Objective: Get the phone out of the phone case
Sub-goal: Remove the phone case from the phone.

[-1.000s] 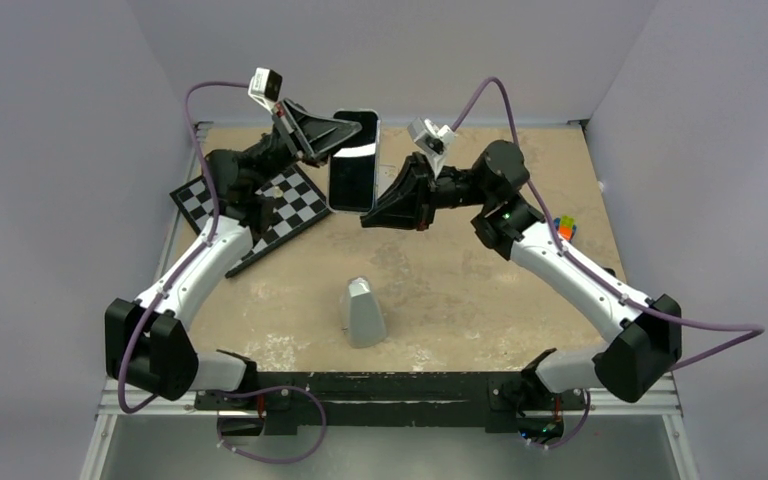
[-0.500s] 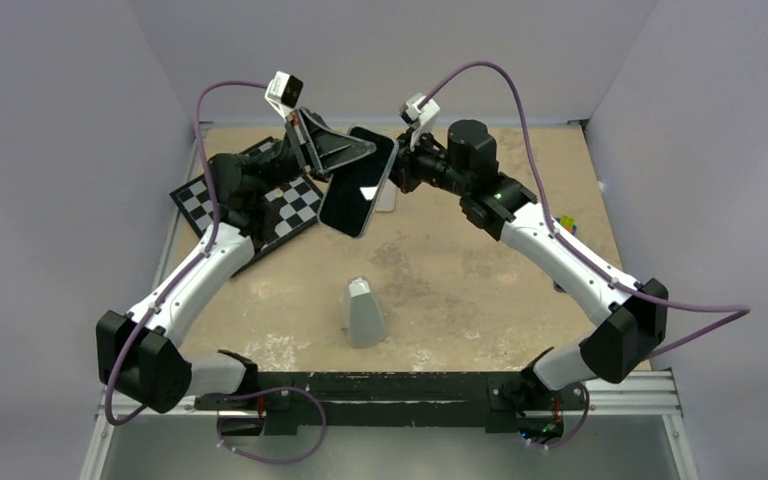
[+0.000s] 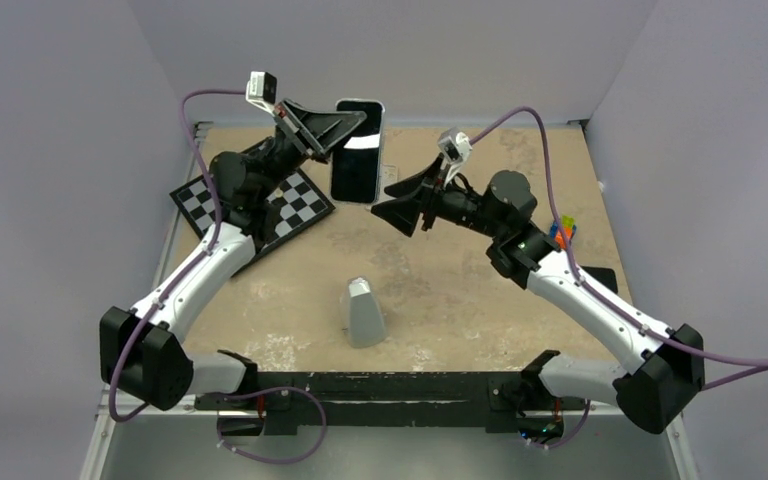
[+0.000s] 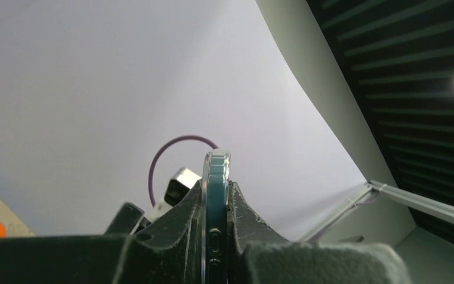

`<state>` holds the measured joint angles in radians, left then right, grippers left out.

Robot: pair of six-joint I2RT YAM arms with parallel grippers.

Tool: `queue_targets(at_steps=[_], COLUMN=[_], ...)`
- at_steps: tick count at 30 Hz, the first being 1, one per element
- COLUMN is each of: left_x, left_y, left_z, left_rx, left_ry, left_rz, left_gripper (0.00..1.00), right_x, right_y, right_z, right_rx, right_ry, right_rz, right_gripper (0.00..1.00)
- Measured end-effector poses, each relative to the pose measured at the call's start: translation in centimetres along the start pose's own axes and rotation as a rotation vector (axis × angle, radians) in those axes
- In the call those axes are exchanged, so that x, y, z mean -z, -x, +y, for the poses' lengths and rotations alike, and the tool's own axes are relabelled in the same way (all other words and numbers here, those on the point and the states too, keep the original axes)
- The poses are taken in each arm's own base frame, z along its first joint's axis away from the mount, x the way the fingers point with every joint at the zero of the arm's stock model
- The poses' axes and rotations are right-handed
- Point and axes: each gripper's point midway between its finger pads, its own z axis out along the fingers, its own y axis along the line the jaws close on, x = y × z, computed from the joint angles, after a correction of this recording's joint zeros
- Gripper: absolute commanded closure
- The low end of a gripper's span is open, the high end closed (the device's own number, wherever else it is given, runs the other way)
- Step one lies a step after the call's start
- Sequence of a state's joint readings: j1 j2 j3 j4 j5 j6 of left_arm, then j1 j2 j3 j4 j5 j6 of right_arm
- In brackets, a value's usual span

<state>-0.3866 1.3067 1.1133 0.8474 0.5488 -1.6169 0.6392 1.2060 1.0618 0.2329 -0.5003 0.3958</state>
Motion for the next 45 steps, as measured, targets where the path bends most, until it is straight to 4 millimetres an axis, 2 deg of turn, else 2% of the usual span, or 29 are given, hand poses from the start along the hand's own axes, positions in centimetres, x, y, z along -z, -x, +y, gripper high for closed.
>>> queue_targets(at_steps=[5,8,14,18,21,26,34,40,45], left_x=[-0.4,-0.6,-0.1,0.2,0.1,-0.4,-0.5,-0.4,-0.3], left_y=[1.9,2.7,3.1,3.6,3.8,3.0,3.1,3.7,3.8], left_z=[1.6,2.6,4.1,4.3,3.6,1.7,0.9,0.9,0.9], left_rx=[-0.005,0.001,0.023,0.047,0.068,0.102,0.107,0.105,0.101], left_ry=[0.013,0.014,0.018,0.012,-0.021,-0.098,-0.151,-0.154,-0.153], left_rz=[-0.11,-0.167,-0.262,-0.312,-0.345,-0.367,-0.409,-0.439,-0.449], left_gripper=[1.0,1.0,1.0,1.0,1.0,1.0,1.0,1.0,1.0], right_x=[0.3,-0.3,-0.4,-0.7,-1.2,-1.9,-2.7,-3.4,-3.8], right_y=[-0.1,0.7,2.4,2.6,2.7,3.8,4.9,4.9,4.7], right_z=[2.4,3.6,6.3,6.4,6.4,6.7,6.4,6.2,6.3], right_rx=[-0.103,-0.129,-0.146,-0.126,-0.093,-0.041,0.005,0.02,0.03], right_ry=[0.134,0.19,0.302,0.298,0.275,0.243,0.15,0.097,0.056], right_rz=[-0.084,-0.134,-0.249,-0.279,-0.287,-0.331,-0.39,-0.411,-0.422], right_gripper=[0.3,0.29,0.32,0.34,0.37,0.42,0.61,0.67,0.84])
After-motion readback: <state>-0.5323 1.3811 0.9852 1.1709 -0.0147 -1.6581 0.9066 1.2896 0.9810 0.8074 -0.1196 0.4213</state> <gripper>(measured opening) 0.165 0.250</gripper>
